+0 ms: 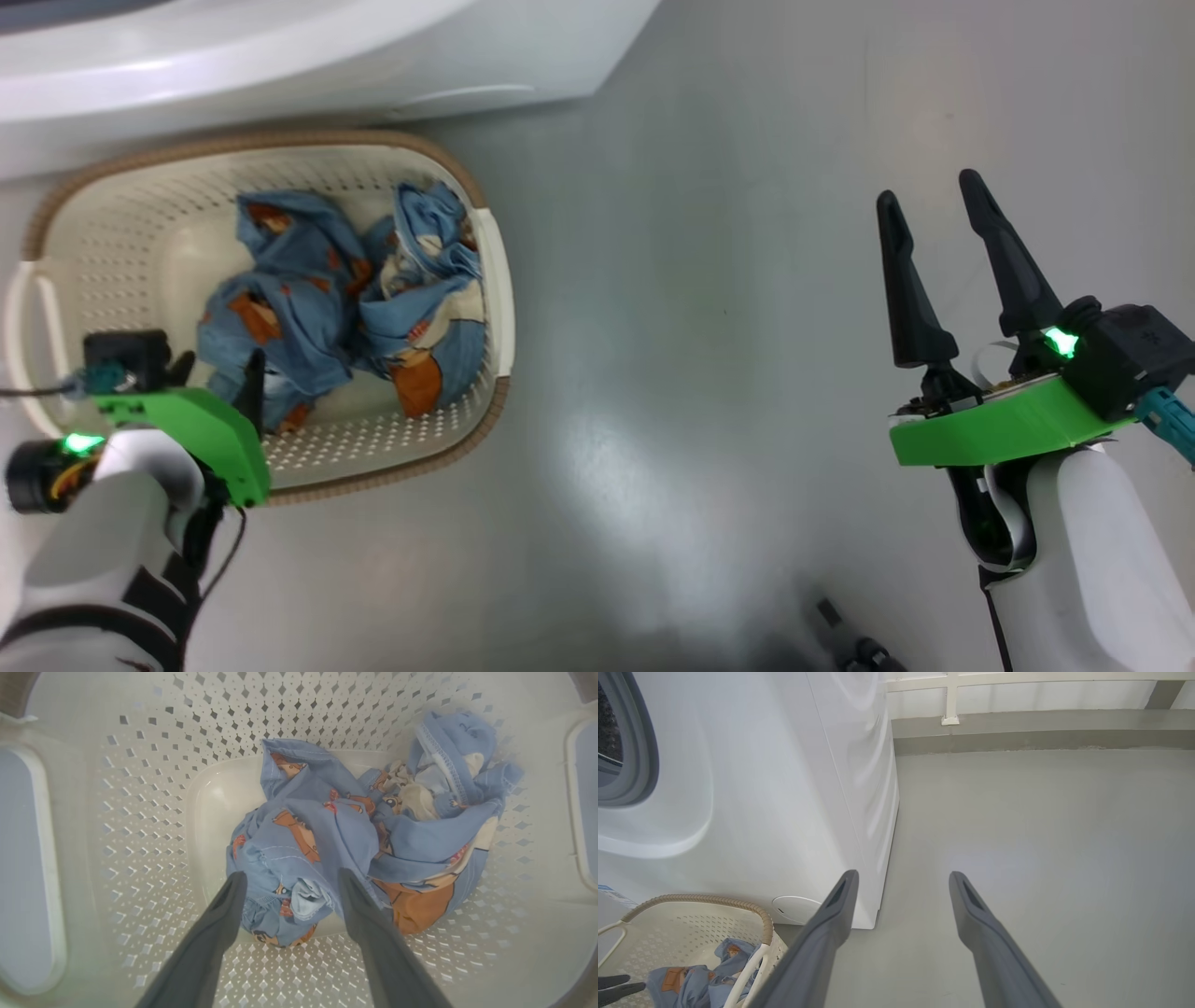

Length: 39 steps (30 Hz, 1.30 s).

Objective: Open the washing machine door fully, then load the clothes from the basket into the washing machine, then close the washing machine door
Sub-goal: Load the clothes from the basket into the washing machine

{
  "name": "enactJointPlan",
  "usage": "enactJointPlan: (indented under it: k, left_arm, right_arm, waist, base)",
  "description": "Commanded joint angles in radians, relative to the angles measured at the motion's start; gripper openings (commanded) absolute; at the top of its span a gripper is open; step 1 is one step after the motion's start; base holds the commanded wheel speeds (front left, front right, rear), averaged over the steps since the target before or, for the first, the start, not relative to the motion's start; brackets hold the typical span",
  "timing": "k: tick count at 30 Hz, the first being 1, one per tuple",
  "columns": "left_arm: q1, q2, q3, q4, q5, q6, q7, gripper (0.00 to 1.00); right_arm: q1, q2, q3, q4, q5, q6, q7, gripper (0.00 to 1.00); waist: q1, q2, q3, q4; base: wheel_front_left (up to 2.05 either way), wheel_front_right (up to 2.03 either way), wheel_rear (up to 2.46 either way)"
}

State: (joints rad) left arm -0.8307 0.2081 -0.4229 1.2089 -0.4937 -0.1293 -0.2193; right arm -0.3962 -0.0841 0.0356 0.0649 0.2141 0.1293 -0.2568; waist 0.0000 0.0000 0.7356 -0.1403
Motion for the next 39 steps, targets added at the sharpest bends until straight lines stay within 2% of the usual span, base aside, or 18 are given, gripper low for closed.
enactJointPlan:
  k: [1, 11, 16, 21, 25, 34, 35, 36, 37, 38, 39]
  left_arm:
    - [-0.009, 0.049, 0.007, 0.008, -0.018, -0.001, 0.007, 1.0]
    - [-0.088, 0.091, -0.012, 0.055, -0.066, -0.001, 0.061, 1.0]
    - [-0.117, 0.086, -0.022, 0.053, -0.097, -0.001, 0.094, 1.0]
    - [-0.11, 0.081, -0.067, 0.006, -0.145, -0.001, 0.139, 1.0]
    - [-0.105, 0.098, -0.109, -0.023, -0.182, -0.001, 0.154, 1.0]
    - [-0.13, 0.132, -0.187, 0.002, -0.214, -0.001, 0.147, 1.0]
    - [-0.132, 0.133, -0.192, 0.007, -0.218, -0.001, 0.146, 0.64]
    - [-0.135, 0.133, -0.198, 0.011, -0.221, -0.001, 0.149, 0.36]
    - [-0.137, 0.134, -0.204, 0.015, -0.224, -0.001, 0.149, 0.15]
    - [-0.138, 0.135, -0.208, 0.019, -0.229, -0.001, 0.15, 0.0]
    - [-0.137, 0.134, -0.212, 0.022, -0.235, -0.001, 0.153, 0.0]
  right_arm:
    - [0.002, 0.009, 0.028, -0.028, 0.006, 0.001, -0.005, 1.0]
    - [-0.012, 0.021, 0.05, -0.043, 0.009, 0.001, -0.005, 1.0]
    - [-0.022, 0.025, 0.059, -0.053, 0.01, 0.001, -0.005, 1.0]
    - [-0.024, 0.029, 0.062, -0.057, 0.012, 0.001, -0.005, 1.0]
    - [-0.029, 0.031, 0.067, -0.063, 0.015, 0.001, -0.005, 1.0]
    - [-0.031, 0.033, 0.077, -0.077, 0.017, 0.001, -0.005, 1.0]
    - [-0.03, 0.033, 0.077, -0.077, 0.018, 0.001, -0.005, 1.0]
    - [-0.03, 0.033, 0.078, -0.078, 0.018, 0.001, -0.005, 1.0]
    - [-0.03, 0.033, 0.078, -0.078, 0.02, 0.001, -0.005, 1.0]
    - [-0.03, 0.034, 0.079, -0.077, 0.021, 0.001, -0.005, 1.0]
    - [-0.03, 0.034, 0.078, -0.077, 0.021, 0.001, -0.005, 1.0]
  waist:
    - [0.0, 0.0, 0.037, -0.027]
    - [0.0, 0.0, 0.088, -0.065]
    - [0.0, 0.0, 0.118, -0.081]
    - [0.0, 0.0, 0.133, -0.09]
    - [0.0, 0.0, 0.148, -0.101]
    - [0.0, 0.0, 0.168, -0.123]
    - [0.0, 0.0, 0.168, -0.124]
    - [0.0, 0.0, 0.168, -0.125]
    - [0.0, 0.0, 0.168, -0.127]
    - [0.0, 0.0, 0.167, -0.128]
    - [0.0, 0.0, 0.164, -0.129]
  base:
    - [0.0, 0.0, 0.0]
    - [0.0, 0.0, 0.0]
    - [0.0, 0.0, 0.0]
    - [0.0, 0.0, 0.0]
    - [0.0, 0.0, 0.0]
    - [0.0, 0.0, 0.0]
    - [0.0, 0.0, 0.0]
    - [0.0, 0.0, 0.0]
    - [0.0, 0.0, 0.0]
    - [0.0, 0.0, 0.0]
    - [0.0, 0.0, 0.0]
